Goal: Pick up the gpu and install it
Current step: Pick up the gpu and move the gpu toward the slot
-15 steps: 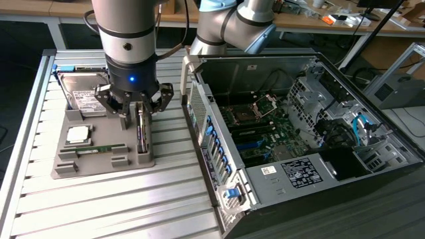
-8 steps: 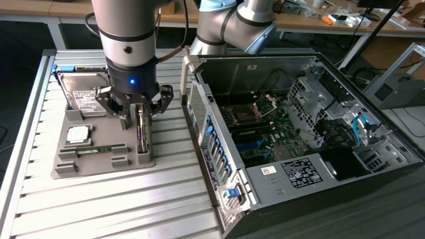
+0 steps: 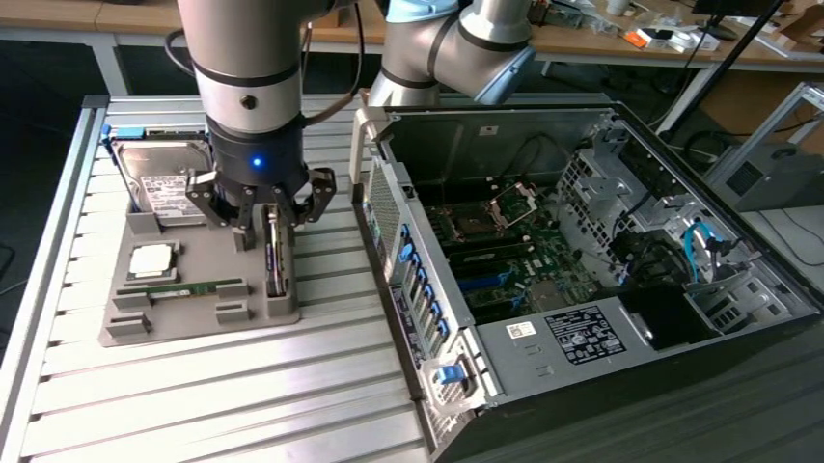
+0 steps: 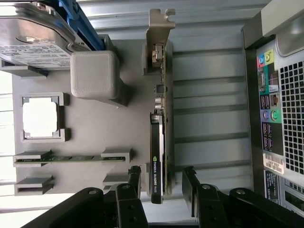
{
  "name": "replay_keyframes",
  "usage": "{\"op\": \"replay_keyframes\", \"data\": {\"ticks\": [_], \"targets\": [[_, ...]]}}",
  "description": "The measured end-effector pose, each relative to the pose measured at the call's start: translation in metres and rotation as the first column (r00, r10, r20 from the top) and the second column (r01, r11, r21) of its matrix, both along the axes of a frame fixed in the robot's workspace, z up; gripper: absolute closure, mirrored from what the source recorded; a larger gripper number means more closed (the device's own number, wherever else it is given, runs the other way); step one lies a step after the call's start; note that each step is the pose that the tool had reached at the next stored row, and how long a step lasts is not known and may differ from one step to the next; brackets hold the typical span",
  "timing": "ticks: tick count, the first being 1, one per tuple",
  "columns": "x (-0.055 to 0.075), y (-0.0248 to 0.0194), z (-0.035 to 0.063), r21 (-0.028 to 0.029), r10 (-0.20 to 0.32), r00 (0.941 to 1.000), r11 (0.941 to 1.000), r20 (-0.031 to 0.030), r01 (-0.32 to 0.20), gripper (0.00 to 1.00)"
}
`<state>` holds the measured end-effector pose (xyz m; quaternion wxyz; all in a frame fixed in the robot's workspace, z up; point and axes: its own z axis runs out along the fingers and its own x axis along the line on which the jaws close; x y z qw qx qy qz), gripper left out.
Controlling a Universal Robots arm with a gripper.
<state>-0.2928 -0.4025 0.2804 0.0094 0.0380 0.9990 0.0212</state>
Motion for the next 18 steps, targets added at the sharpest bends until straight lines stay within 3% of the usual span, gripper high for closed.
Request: {"op": "replay_keyframes", "data": {"ticks": [18], "targets": [[0.0000,0.0000,-0.0088,0.0000,0.000,1.0000,1.0000,0.0000,0.000,0.52]]}}
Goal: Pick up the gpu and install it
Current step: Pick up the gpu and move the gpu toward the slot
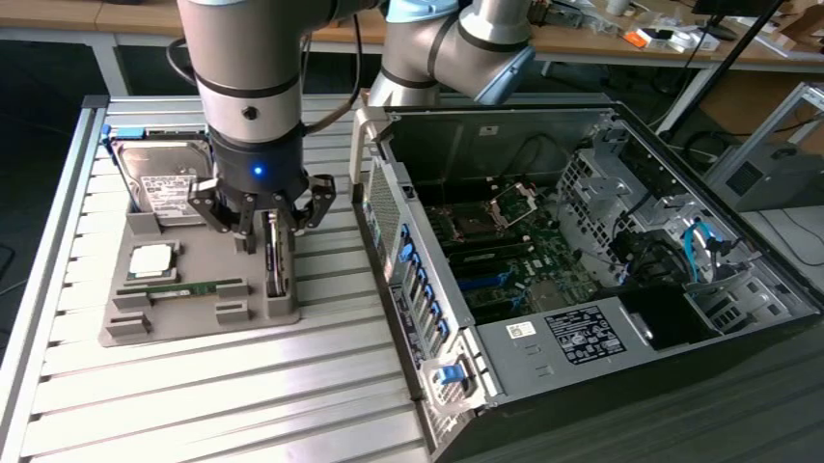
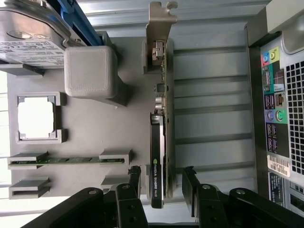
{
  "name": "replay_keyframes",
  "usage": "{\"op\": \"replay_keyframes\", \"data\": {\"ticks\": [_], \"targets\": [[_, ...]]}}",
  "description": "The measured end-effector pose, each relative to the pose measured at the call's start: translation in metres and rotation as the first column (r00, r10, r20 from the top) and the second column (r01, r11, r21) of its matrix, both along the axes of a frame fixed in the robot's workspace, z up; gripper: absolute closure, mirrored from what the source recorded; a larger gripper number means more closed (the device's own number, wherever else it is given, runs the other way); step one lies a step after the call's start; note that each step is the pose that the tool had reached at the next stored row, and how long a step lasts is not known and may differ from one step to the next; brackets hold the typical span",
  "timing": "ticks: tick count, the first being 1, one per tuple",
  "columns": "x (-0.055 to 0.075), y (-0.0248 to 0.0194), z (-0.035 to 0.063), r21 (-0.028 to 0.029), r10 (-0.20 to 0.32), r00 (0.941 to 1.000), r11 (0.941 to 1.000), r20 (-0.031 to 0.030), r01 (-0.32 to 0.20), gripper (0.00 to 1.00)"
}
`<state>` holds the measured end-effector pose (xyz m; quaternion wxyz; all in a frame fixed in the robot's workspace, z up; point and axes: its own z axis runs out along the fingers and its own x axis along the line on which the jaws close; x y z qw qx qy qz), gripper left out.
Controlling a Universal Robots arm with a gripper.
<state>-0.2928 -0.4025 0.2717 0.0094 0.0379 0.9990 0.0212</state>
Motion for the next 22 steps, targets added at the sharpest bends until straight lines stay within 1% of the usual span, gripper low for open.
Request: {"op": "replay_keyframes", "data": {"ticks": [9,11,15,19,22], "targets": [[0.000,0.0003,-0.0065,-0.0001,0.000,1.0000,1.0000,-0.0001,0.000,0.52],[0.000,0.0029,-0.0073,-0.0001,0.000,1.0000,1.0000,0.0000,0.000,0.52],[0.000,0.0103,-0.0085,0.0000,0.000,1.0000,1.0000,0.0000,0.000,0.52],[0.000,0.0139,-0.0106,0.0000,0.000,1.0000,1.0000,-0.0001,0.000,0.52],[0.000,0.0156,-0.0117,0.0000,0.000,1.0000,1.0000,0.0000,0.000,0.52]]}}
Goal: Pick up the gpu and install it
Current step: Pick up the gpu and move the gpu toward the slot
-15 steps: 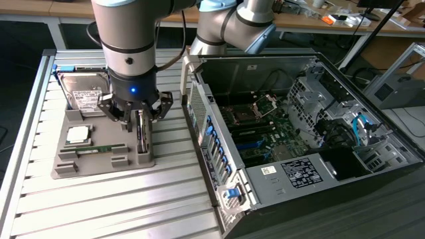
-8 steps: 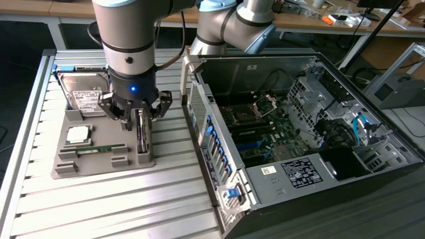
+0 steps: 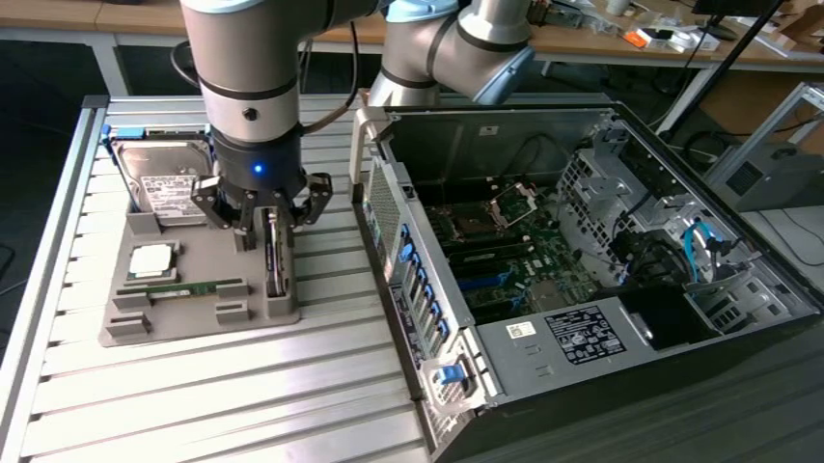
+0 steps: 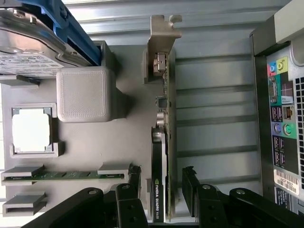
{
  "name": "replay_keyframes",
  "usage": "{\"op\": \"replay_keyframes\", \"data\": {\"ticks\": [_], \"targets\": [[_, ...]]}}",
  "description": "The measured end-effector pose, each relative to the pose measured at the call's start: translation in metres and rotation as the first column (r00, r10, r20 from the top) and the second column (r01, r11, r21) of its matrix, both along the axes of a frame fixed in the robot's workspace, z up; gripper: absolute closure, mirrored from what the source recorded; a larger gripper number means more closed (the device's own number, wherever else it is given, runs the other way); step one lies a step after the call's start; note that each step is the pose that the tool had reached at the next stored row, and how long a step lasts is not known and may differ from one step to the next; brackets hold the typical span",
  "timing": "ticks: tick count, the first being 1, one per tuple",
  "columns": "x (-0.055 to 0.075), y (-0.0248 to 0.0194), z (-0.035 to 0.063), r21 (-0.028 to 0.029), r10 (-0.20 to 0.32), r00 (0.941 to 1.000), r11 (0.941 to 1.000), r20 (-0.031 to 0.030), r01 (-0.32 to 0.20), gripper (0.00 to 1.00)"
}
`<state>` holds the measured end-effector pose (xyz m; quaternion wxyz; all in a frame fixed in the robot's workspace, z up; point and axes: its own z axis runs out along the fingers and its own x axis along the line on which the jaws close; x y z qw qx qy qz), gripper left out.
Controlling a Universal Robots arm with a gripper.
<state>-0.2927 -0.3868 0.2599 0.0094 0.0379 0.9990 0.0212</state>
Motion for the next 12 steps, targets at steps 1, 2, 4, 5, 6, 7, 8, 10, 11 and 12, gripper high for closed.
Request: {"op": "replay_keyframes", "data": {"ticks": [1,2,4,5,6,7,8,10,11,12], "targets": [[0.000,0.0006,-0.0005,0.0000,0.000,1.0000,1.0000,0.0001,0.000,0.52],[0.000,0.0015,-0.0011,0.0000,0.000,1.0000,1.0000,0.0000,0.000,0.52],[0.000,0.0033,-0.0021,-0.0001,0.000,1.0000,1.0000,-0.0002,0.000,0.52],[0.000,0.0041,-0.0025,0.0000,0.000,1.0000,1.0000,0.0000,0.000,0.52],[0.000,0.0049,-0.0027,0.0000,0.000,1.0000,1.0000,0.0000,0.000,0.52],[0.000,0.0058,-0.0030,0.0000,0.000,1.0000,1.0000,0.0000,0.000,0.52],[0.000,0.0076,-0.0035,0.0000,0.000,1.0000,1.0000,-0.0001,0.000,0.52],[0.000,0.0123,-0.0044,0.0000,0.000,1.0000,1.0000,0.0000,0.000,0.52],[0.000,0.0147,-0.0049,0.0000,0.000,1.0000,1.0000,0.0000,0.000,0.52],[0.000,0.0165,-0.0053,0.0000,0.000,1.0000,1.0000,-0.0001,0.000,0.52]]}}
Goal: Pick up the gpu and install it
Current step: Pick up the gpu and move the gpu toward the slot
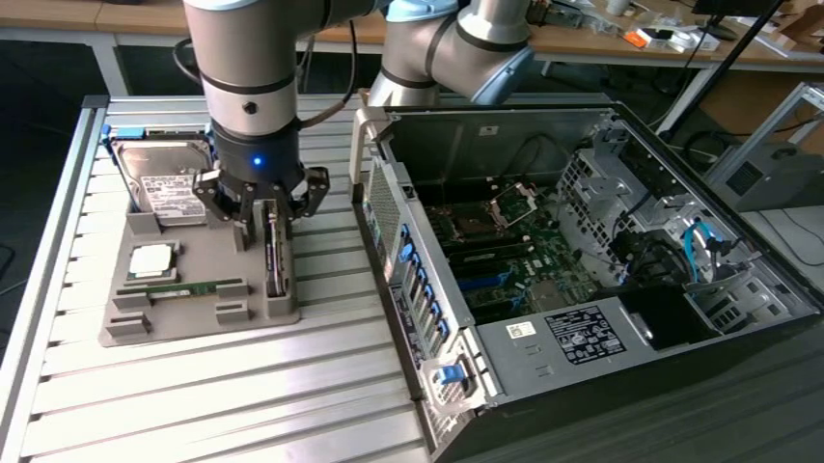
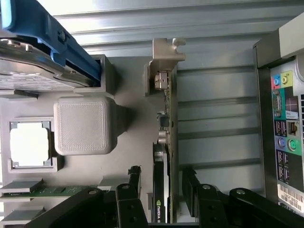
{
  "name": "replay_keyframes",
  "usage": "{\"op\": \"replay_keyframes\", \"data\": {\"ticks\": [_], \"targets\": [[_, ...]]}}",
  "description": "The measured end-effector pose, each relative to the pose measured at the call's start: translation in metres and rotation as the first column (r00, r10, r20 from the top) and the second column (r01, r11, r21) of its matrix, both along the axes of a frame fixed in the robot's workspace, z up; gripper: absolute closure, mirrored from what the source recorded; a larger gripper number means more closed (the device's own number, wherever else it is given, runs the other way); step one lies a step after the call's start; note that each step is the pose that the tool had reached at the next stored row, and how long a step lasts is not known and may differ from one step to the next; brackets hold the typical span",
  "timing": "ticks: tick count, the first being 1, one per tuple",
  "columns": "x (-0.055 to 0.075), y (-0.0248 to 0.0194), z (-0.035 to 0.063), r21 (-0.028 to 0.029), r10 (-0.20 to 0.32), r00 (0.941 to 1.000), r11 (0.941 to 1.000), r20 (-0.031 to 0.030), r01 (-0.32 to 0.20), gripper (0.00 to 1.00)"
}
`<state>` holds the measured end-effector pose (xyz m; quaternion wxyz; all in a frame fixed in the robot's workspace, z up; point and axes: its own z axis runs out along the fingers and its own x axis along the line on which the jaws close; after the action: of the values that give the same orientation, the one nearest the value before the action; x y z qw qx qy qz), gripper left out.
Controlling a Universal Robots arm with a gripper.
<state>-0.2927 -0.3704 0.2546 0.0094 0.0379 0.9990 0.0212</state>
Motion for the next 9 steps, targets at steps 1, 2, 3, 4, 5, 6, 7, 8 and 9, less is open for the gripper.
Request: {"op": "replay_keyframes", "data": {"ticks": [1,2,3,4,5,6,7,8,9], "targets": [[0.0000,0.0013,-0.0007,0.0000,0.000,1.0000,1.0000,0.0001,0.000,0.52],[0.0000,0.0024,-0.0025,0.0002,0.000,1.0000,1.0000,0.0003,0.000,0.52],[0.0000,0.0030,-0.0038,0.0001,0.000,1.0000,1.0000,0.0001,0.000,0.52],[0.0000,0.0033,-0.0046,0.0000,0.000,1.0000,1.0000,0.0000,0.000,0.52],[0.0000,0.0035,-0.0054,0.0000,0.000,1.0000,1.0000,0.0000,0.000,0.52],[0.0000,0.0036,-0.0062,0.0001,0.000,1.0000,1.0000,0.0001,0.000,0.52],[0.0000,0.0038,-0.0074,0.0001,0.000,1.0000,1.0000,0.0001,0.000,0.52],[0.0000,0.0039,-0.0084,0.0000,0.000,1.0000,1.0000,0.0001,0.000,0.52],[0.0000,0.0046,-0.0091,-0.0001,0.000,1.0000,1.0000,-0.0001,0.000,0.52]]}}
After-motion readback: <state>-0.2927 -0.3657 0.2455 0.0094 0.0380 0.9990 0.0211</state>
